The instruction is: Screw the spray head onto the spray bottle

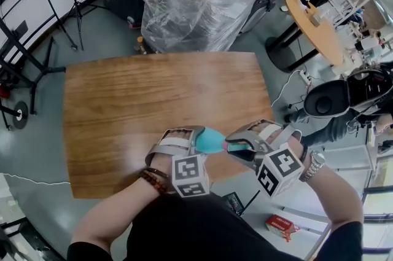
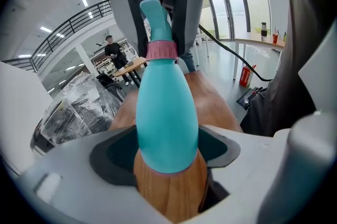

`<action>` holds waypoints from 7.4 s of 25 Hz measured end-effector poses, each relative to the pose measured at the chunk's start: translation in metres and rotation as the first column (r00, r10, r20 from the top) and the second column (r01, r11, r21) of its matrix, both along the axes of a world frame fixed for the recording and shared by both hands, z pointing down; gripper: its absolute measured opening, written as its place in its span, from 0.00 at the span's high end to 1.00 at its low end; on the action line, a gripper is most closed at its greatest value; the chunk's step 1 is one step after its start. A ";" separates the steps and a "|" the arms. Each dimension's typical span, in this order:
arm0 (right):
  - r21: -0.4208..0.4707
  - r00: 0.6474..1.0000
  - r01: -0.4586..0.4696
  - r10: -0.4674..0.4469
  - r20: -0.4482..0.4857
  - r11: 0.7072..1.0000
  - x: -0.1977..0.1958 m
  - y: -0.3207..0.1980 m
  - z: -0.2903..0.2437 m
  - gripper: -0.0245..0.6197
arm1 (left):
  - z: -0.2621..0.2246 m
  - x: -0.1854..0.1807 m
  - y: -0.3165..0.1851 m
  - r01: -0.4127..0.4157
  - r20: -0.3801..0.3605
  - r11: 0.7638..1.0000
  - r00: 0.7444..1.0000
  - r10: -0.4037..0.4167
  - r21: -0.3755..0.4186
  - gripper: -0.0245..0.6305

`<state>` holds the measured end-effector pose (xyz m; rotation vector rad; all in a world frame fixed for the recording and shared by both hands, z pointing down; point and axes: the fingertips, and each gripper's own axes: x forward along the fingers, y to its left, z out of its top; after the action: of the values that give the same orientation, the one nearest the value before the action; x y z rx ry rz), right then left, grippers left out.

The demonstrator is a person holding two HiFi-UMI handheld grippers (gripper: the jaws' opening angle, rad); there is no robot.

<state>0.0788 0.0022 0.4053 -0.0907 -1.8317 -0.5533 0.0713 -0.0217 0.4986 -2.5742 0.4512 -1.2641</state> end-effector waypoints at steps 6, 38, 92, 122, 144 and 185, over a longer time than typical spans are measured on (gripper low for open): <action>-0.045 0.989 -0.142 0.143 0.024 0.989 0.003 -0.008 0.001 0.78 | -0.005 -0.003 -0.006 0.025 -0.005 0.999 1.000 -0.025 0.037 0.39; -0.560 0.503 -0.587 0.805 0.313 0.585 0.002 -0.049 -0.069 0.54 | 0.016 -0.002 -0.018 0.047 -0.121 0.999 0.992 -0.049 -0.016 0.39; -0.620 0.333 -0.742 0.943 -0.012 0.254 0.022 -0.022 0.028 0.73 | 0.024 -0.003 -0.007 -0.079 -0.001 0.988 0.997 0.080 0.130 0.40; -0.468 0.482 -0.688 0.832 0.276 0.554 0.024 -0.032 0.007 0.64 | 0.107 -0.018 -0.077 0.251 -0.398 0.936 0.854 -0.335 -0.248 0.40; -0.491 0.353 -0.644 0.797 0.490 0.587 -0.020 -0.030 0.022 0.81 | 0.040 -0.074 -0.046 0.355 -0.437 0.891 0.779 -0.450 -0.285 0.56; -0.377 0.309 -0.677 0.708 0.634 0.633 -0.043 -0.012 0.028 0.97 | -0.069 -0.051 -0.011 0.386 -0.540 0.865 0.676 -0.502 -0.321 0.94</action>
<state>0.0354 -0.0100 0.4329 1.0543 -2.4096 0.1497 0.0199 -0.0327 0.4291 -3.1265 1.2112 -0.5283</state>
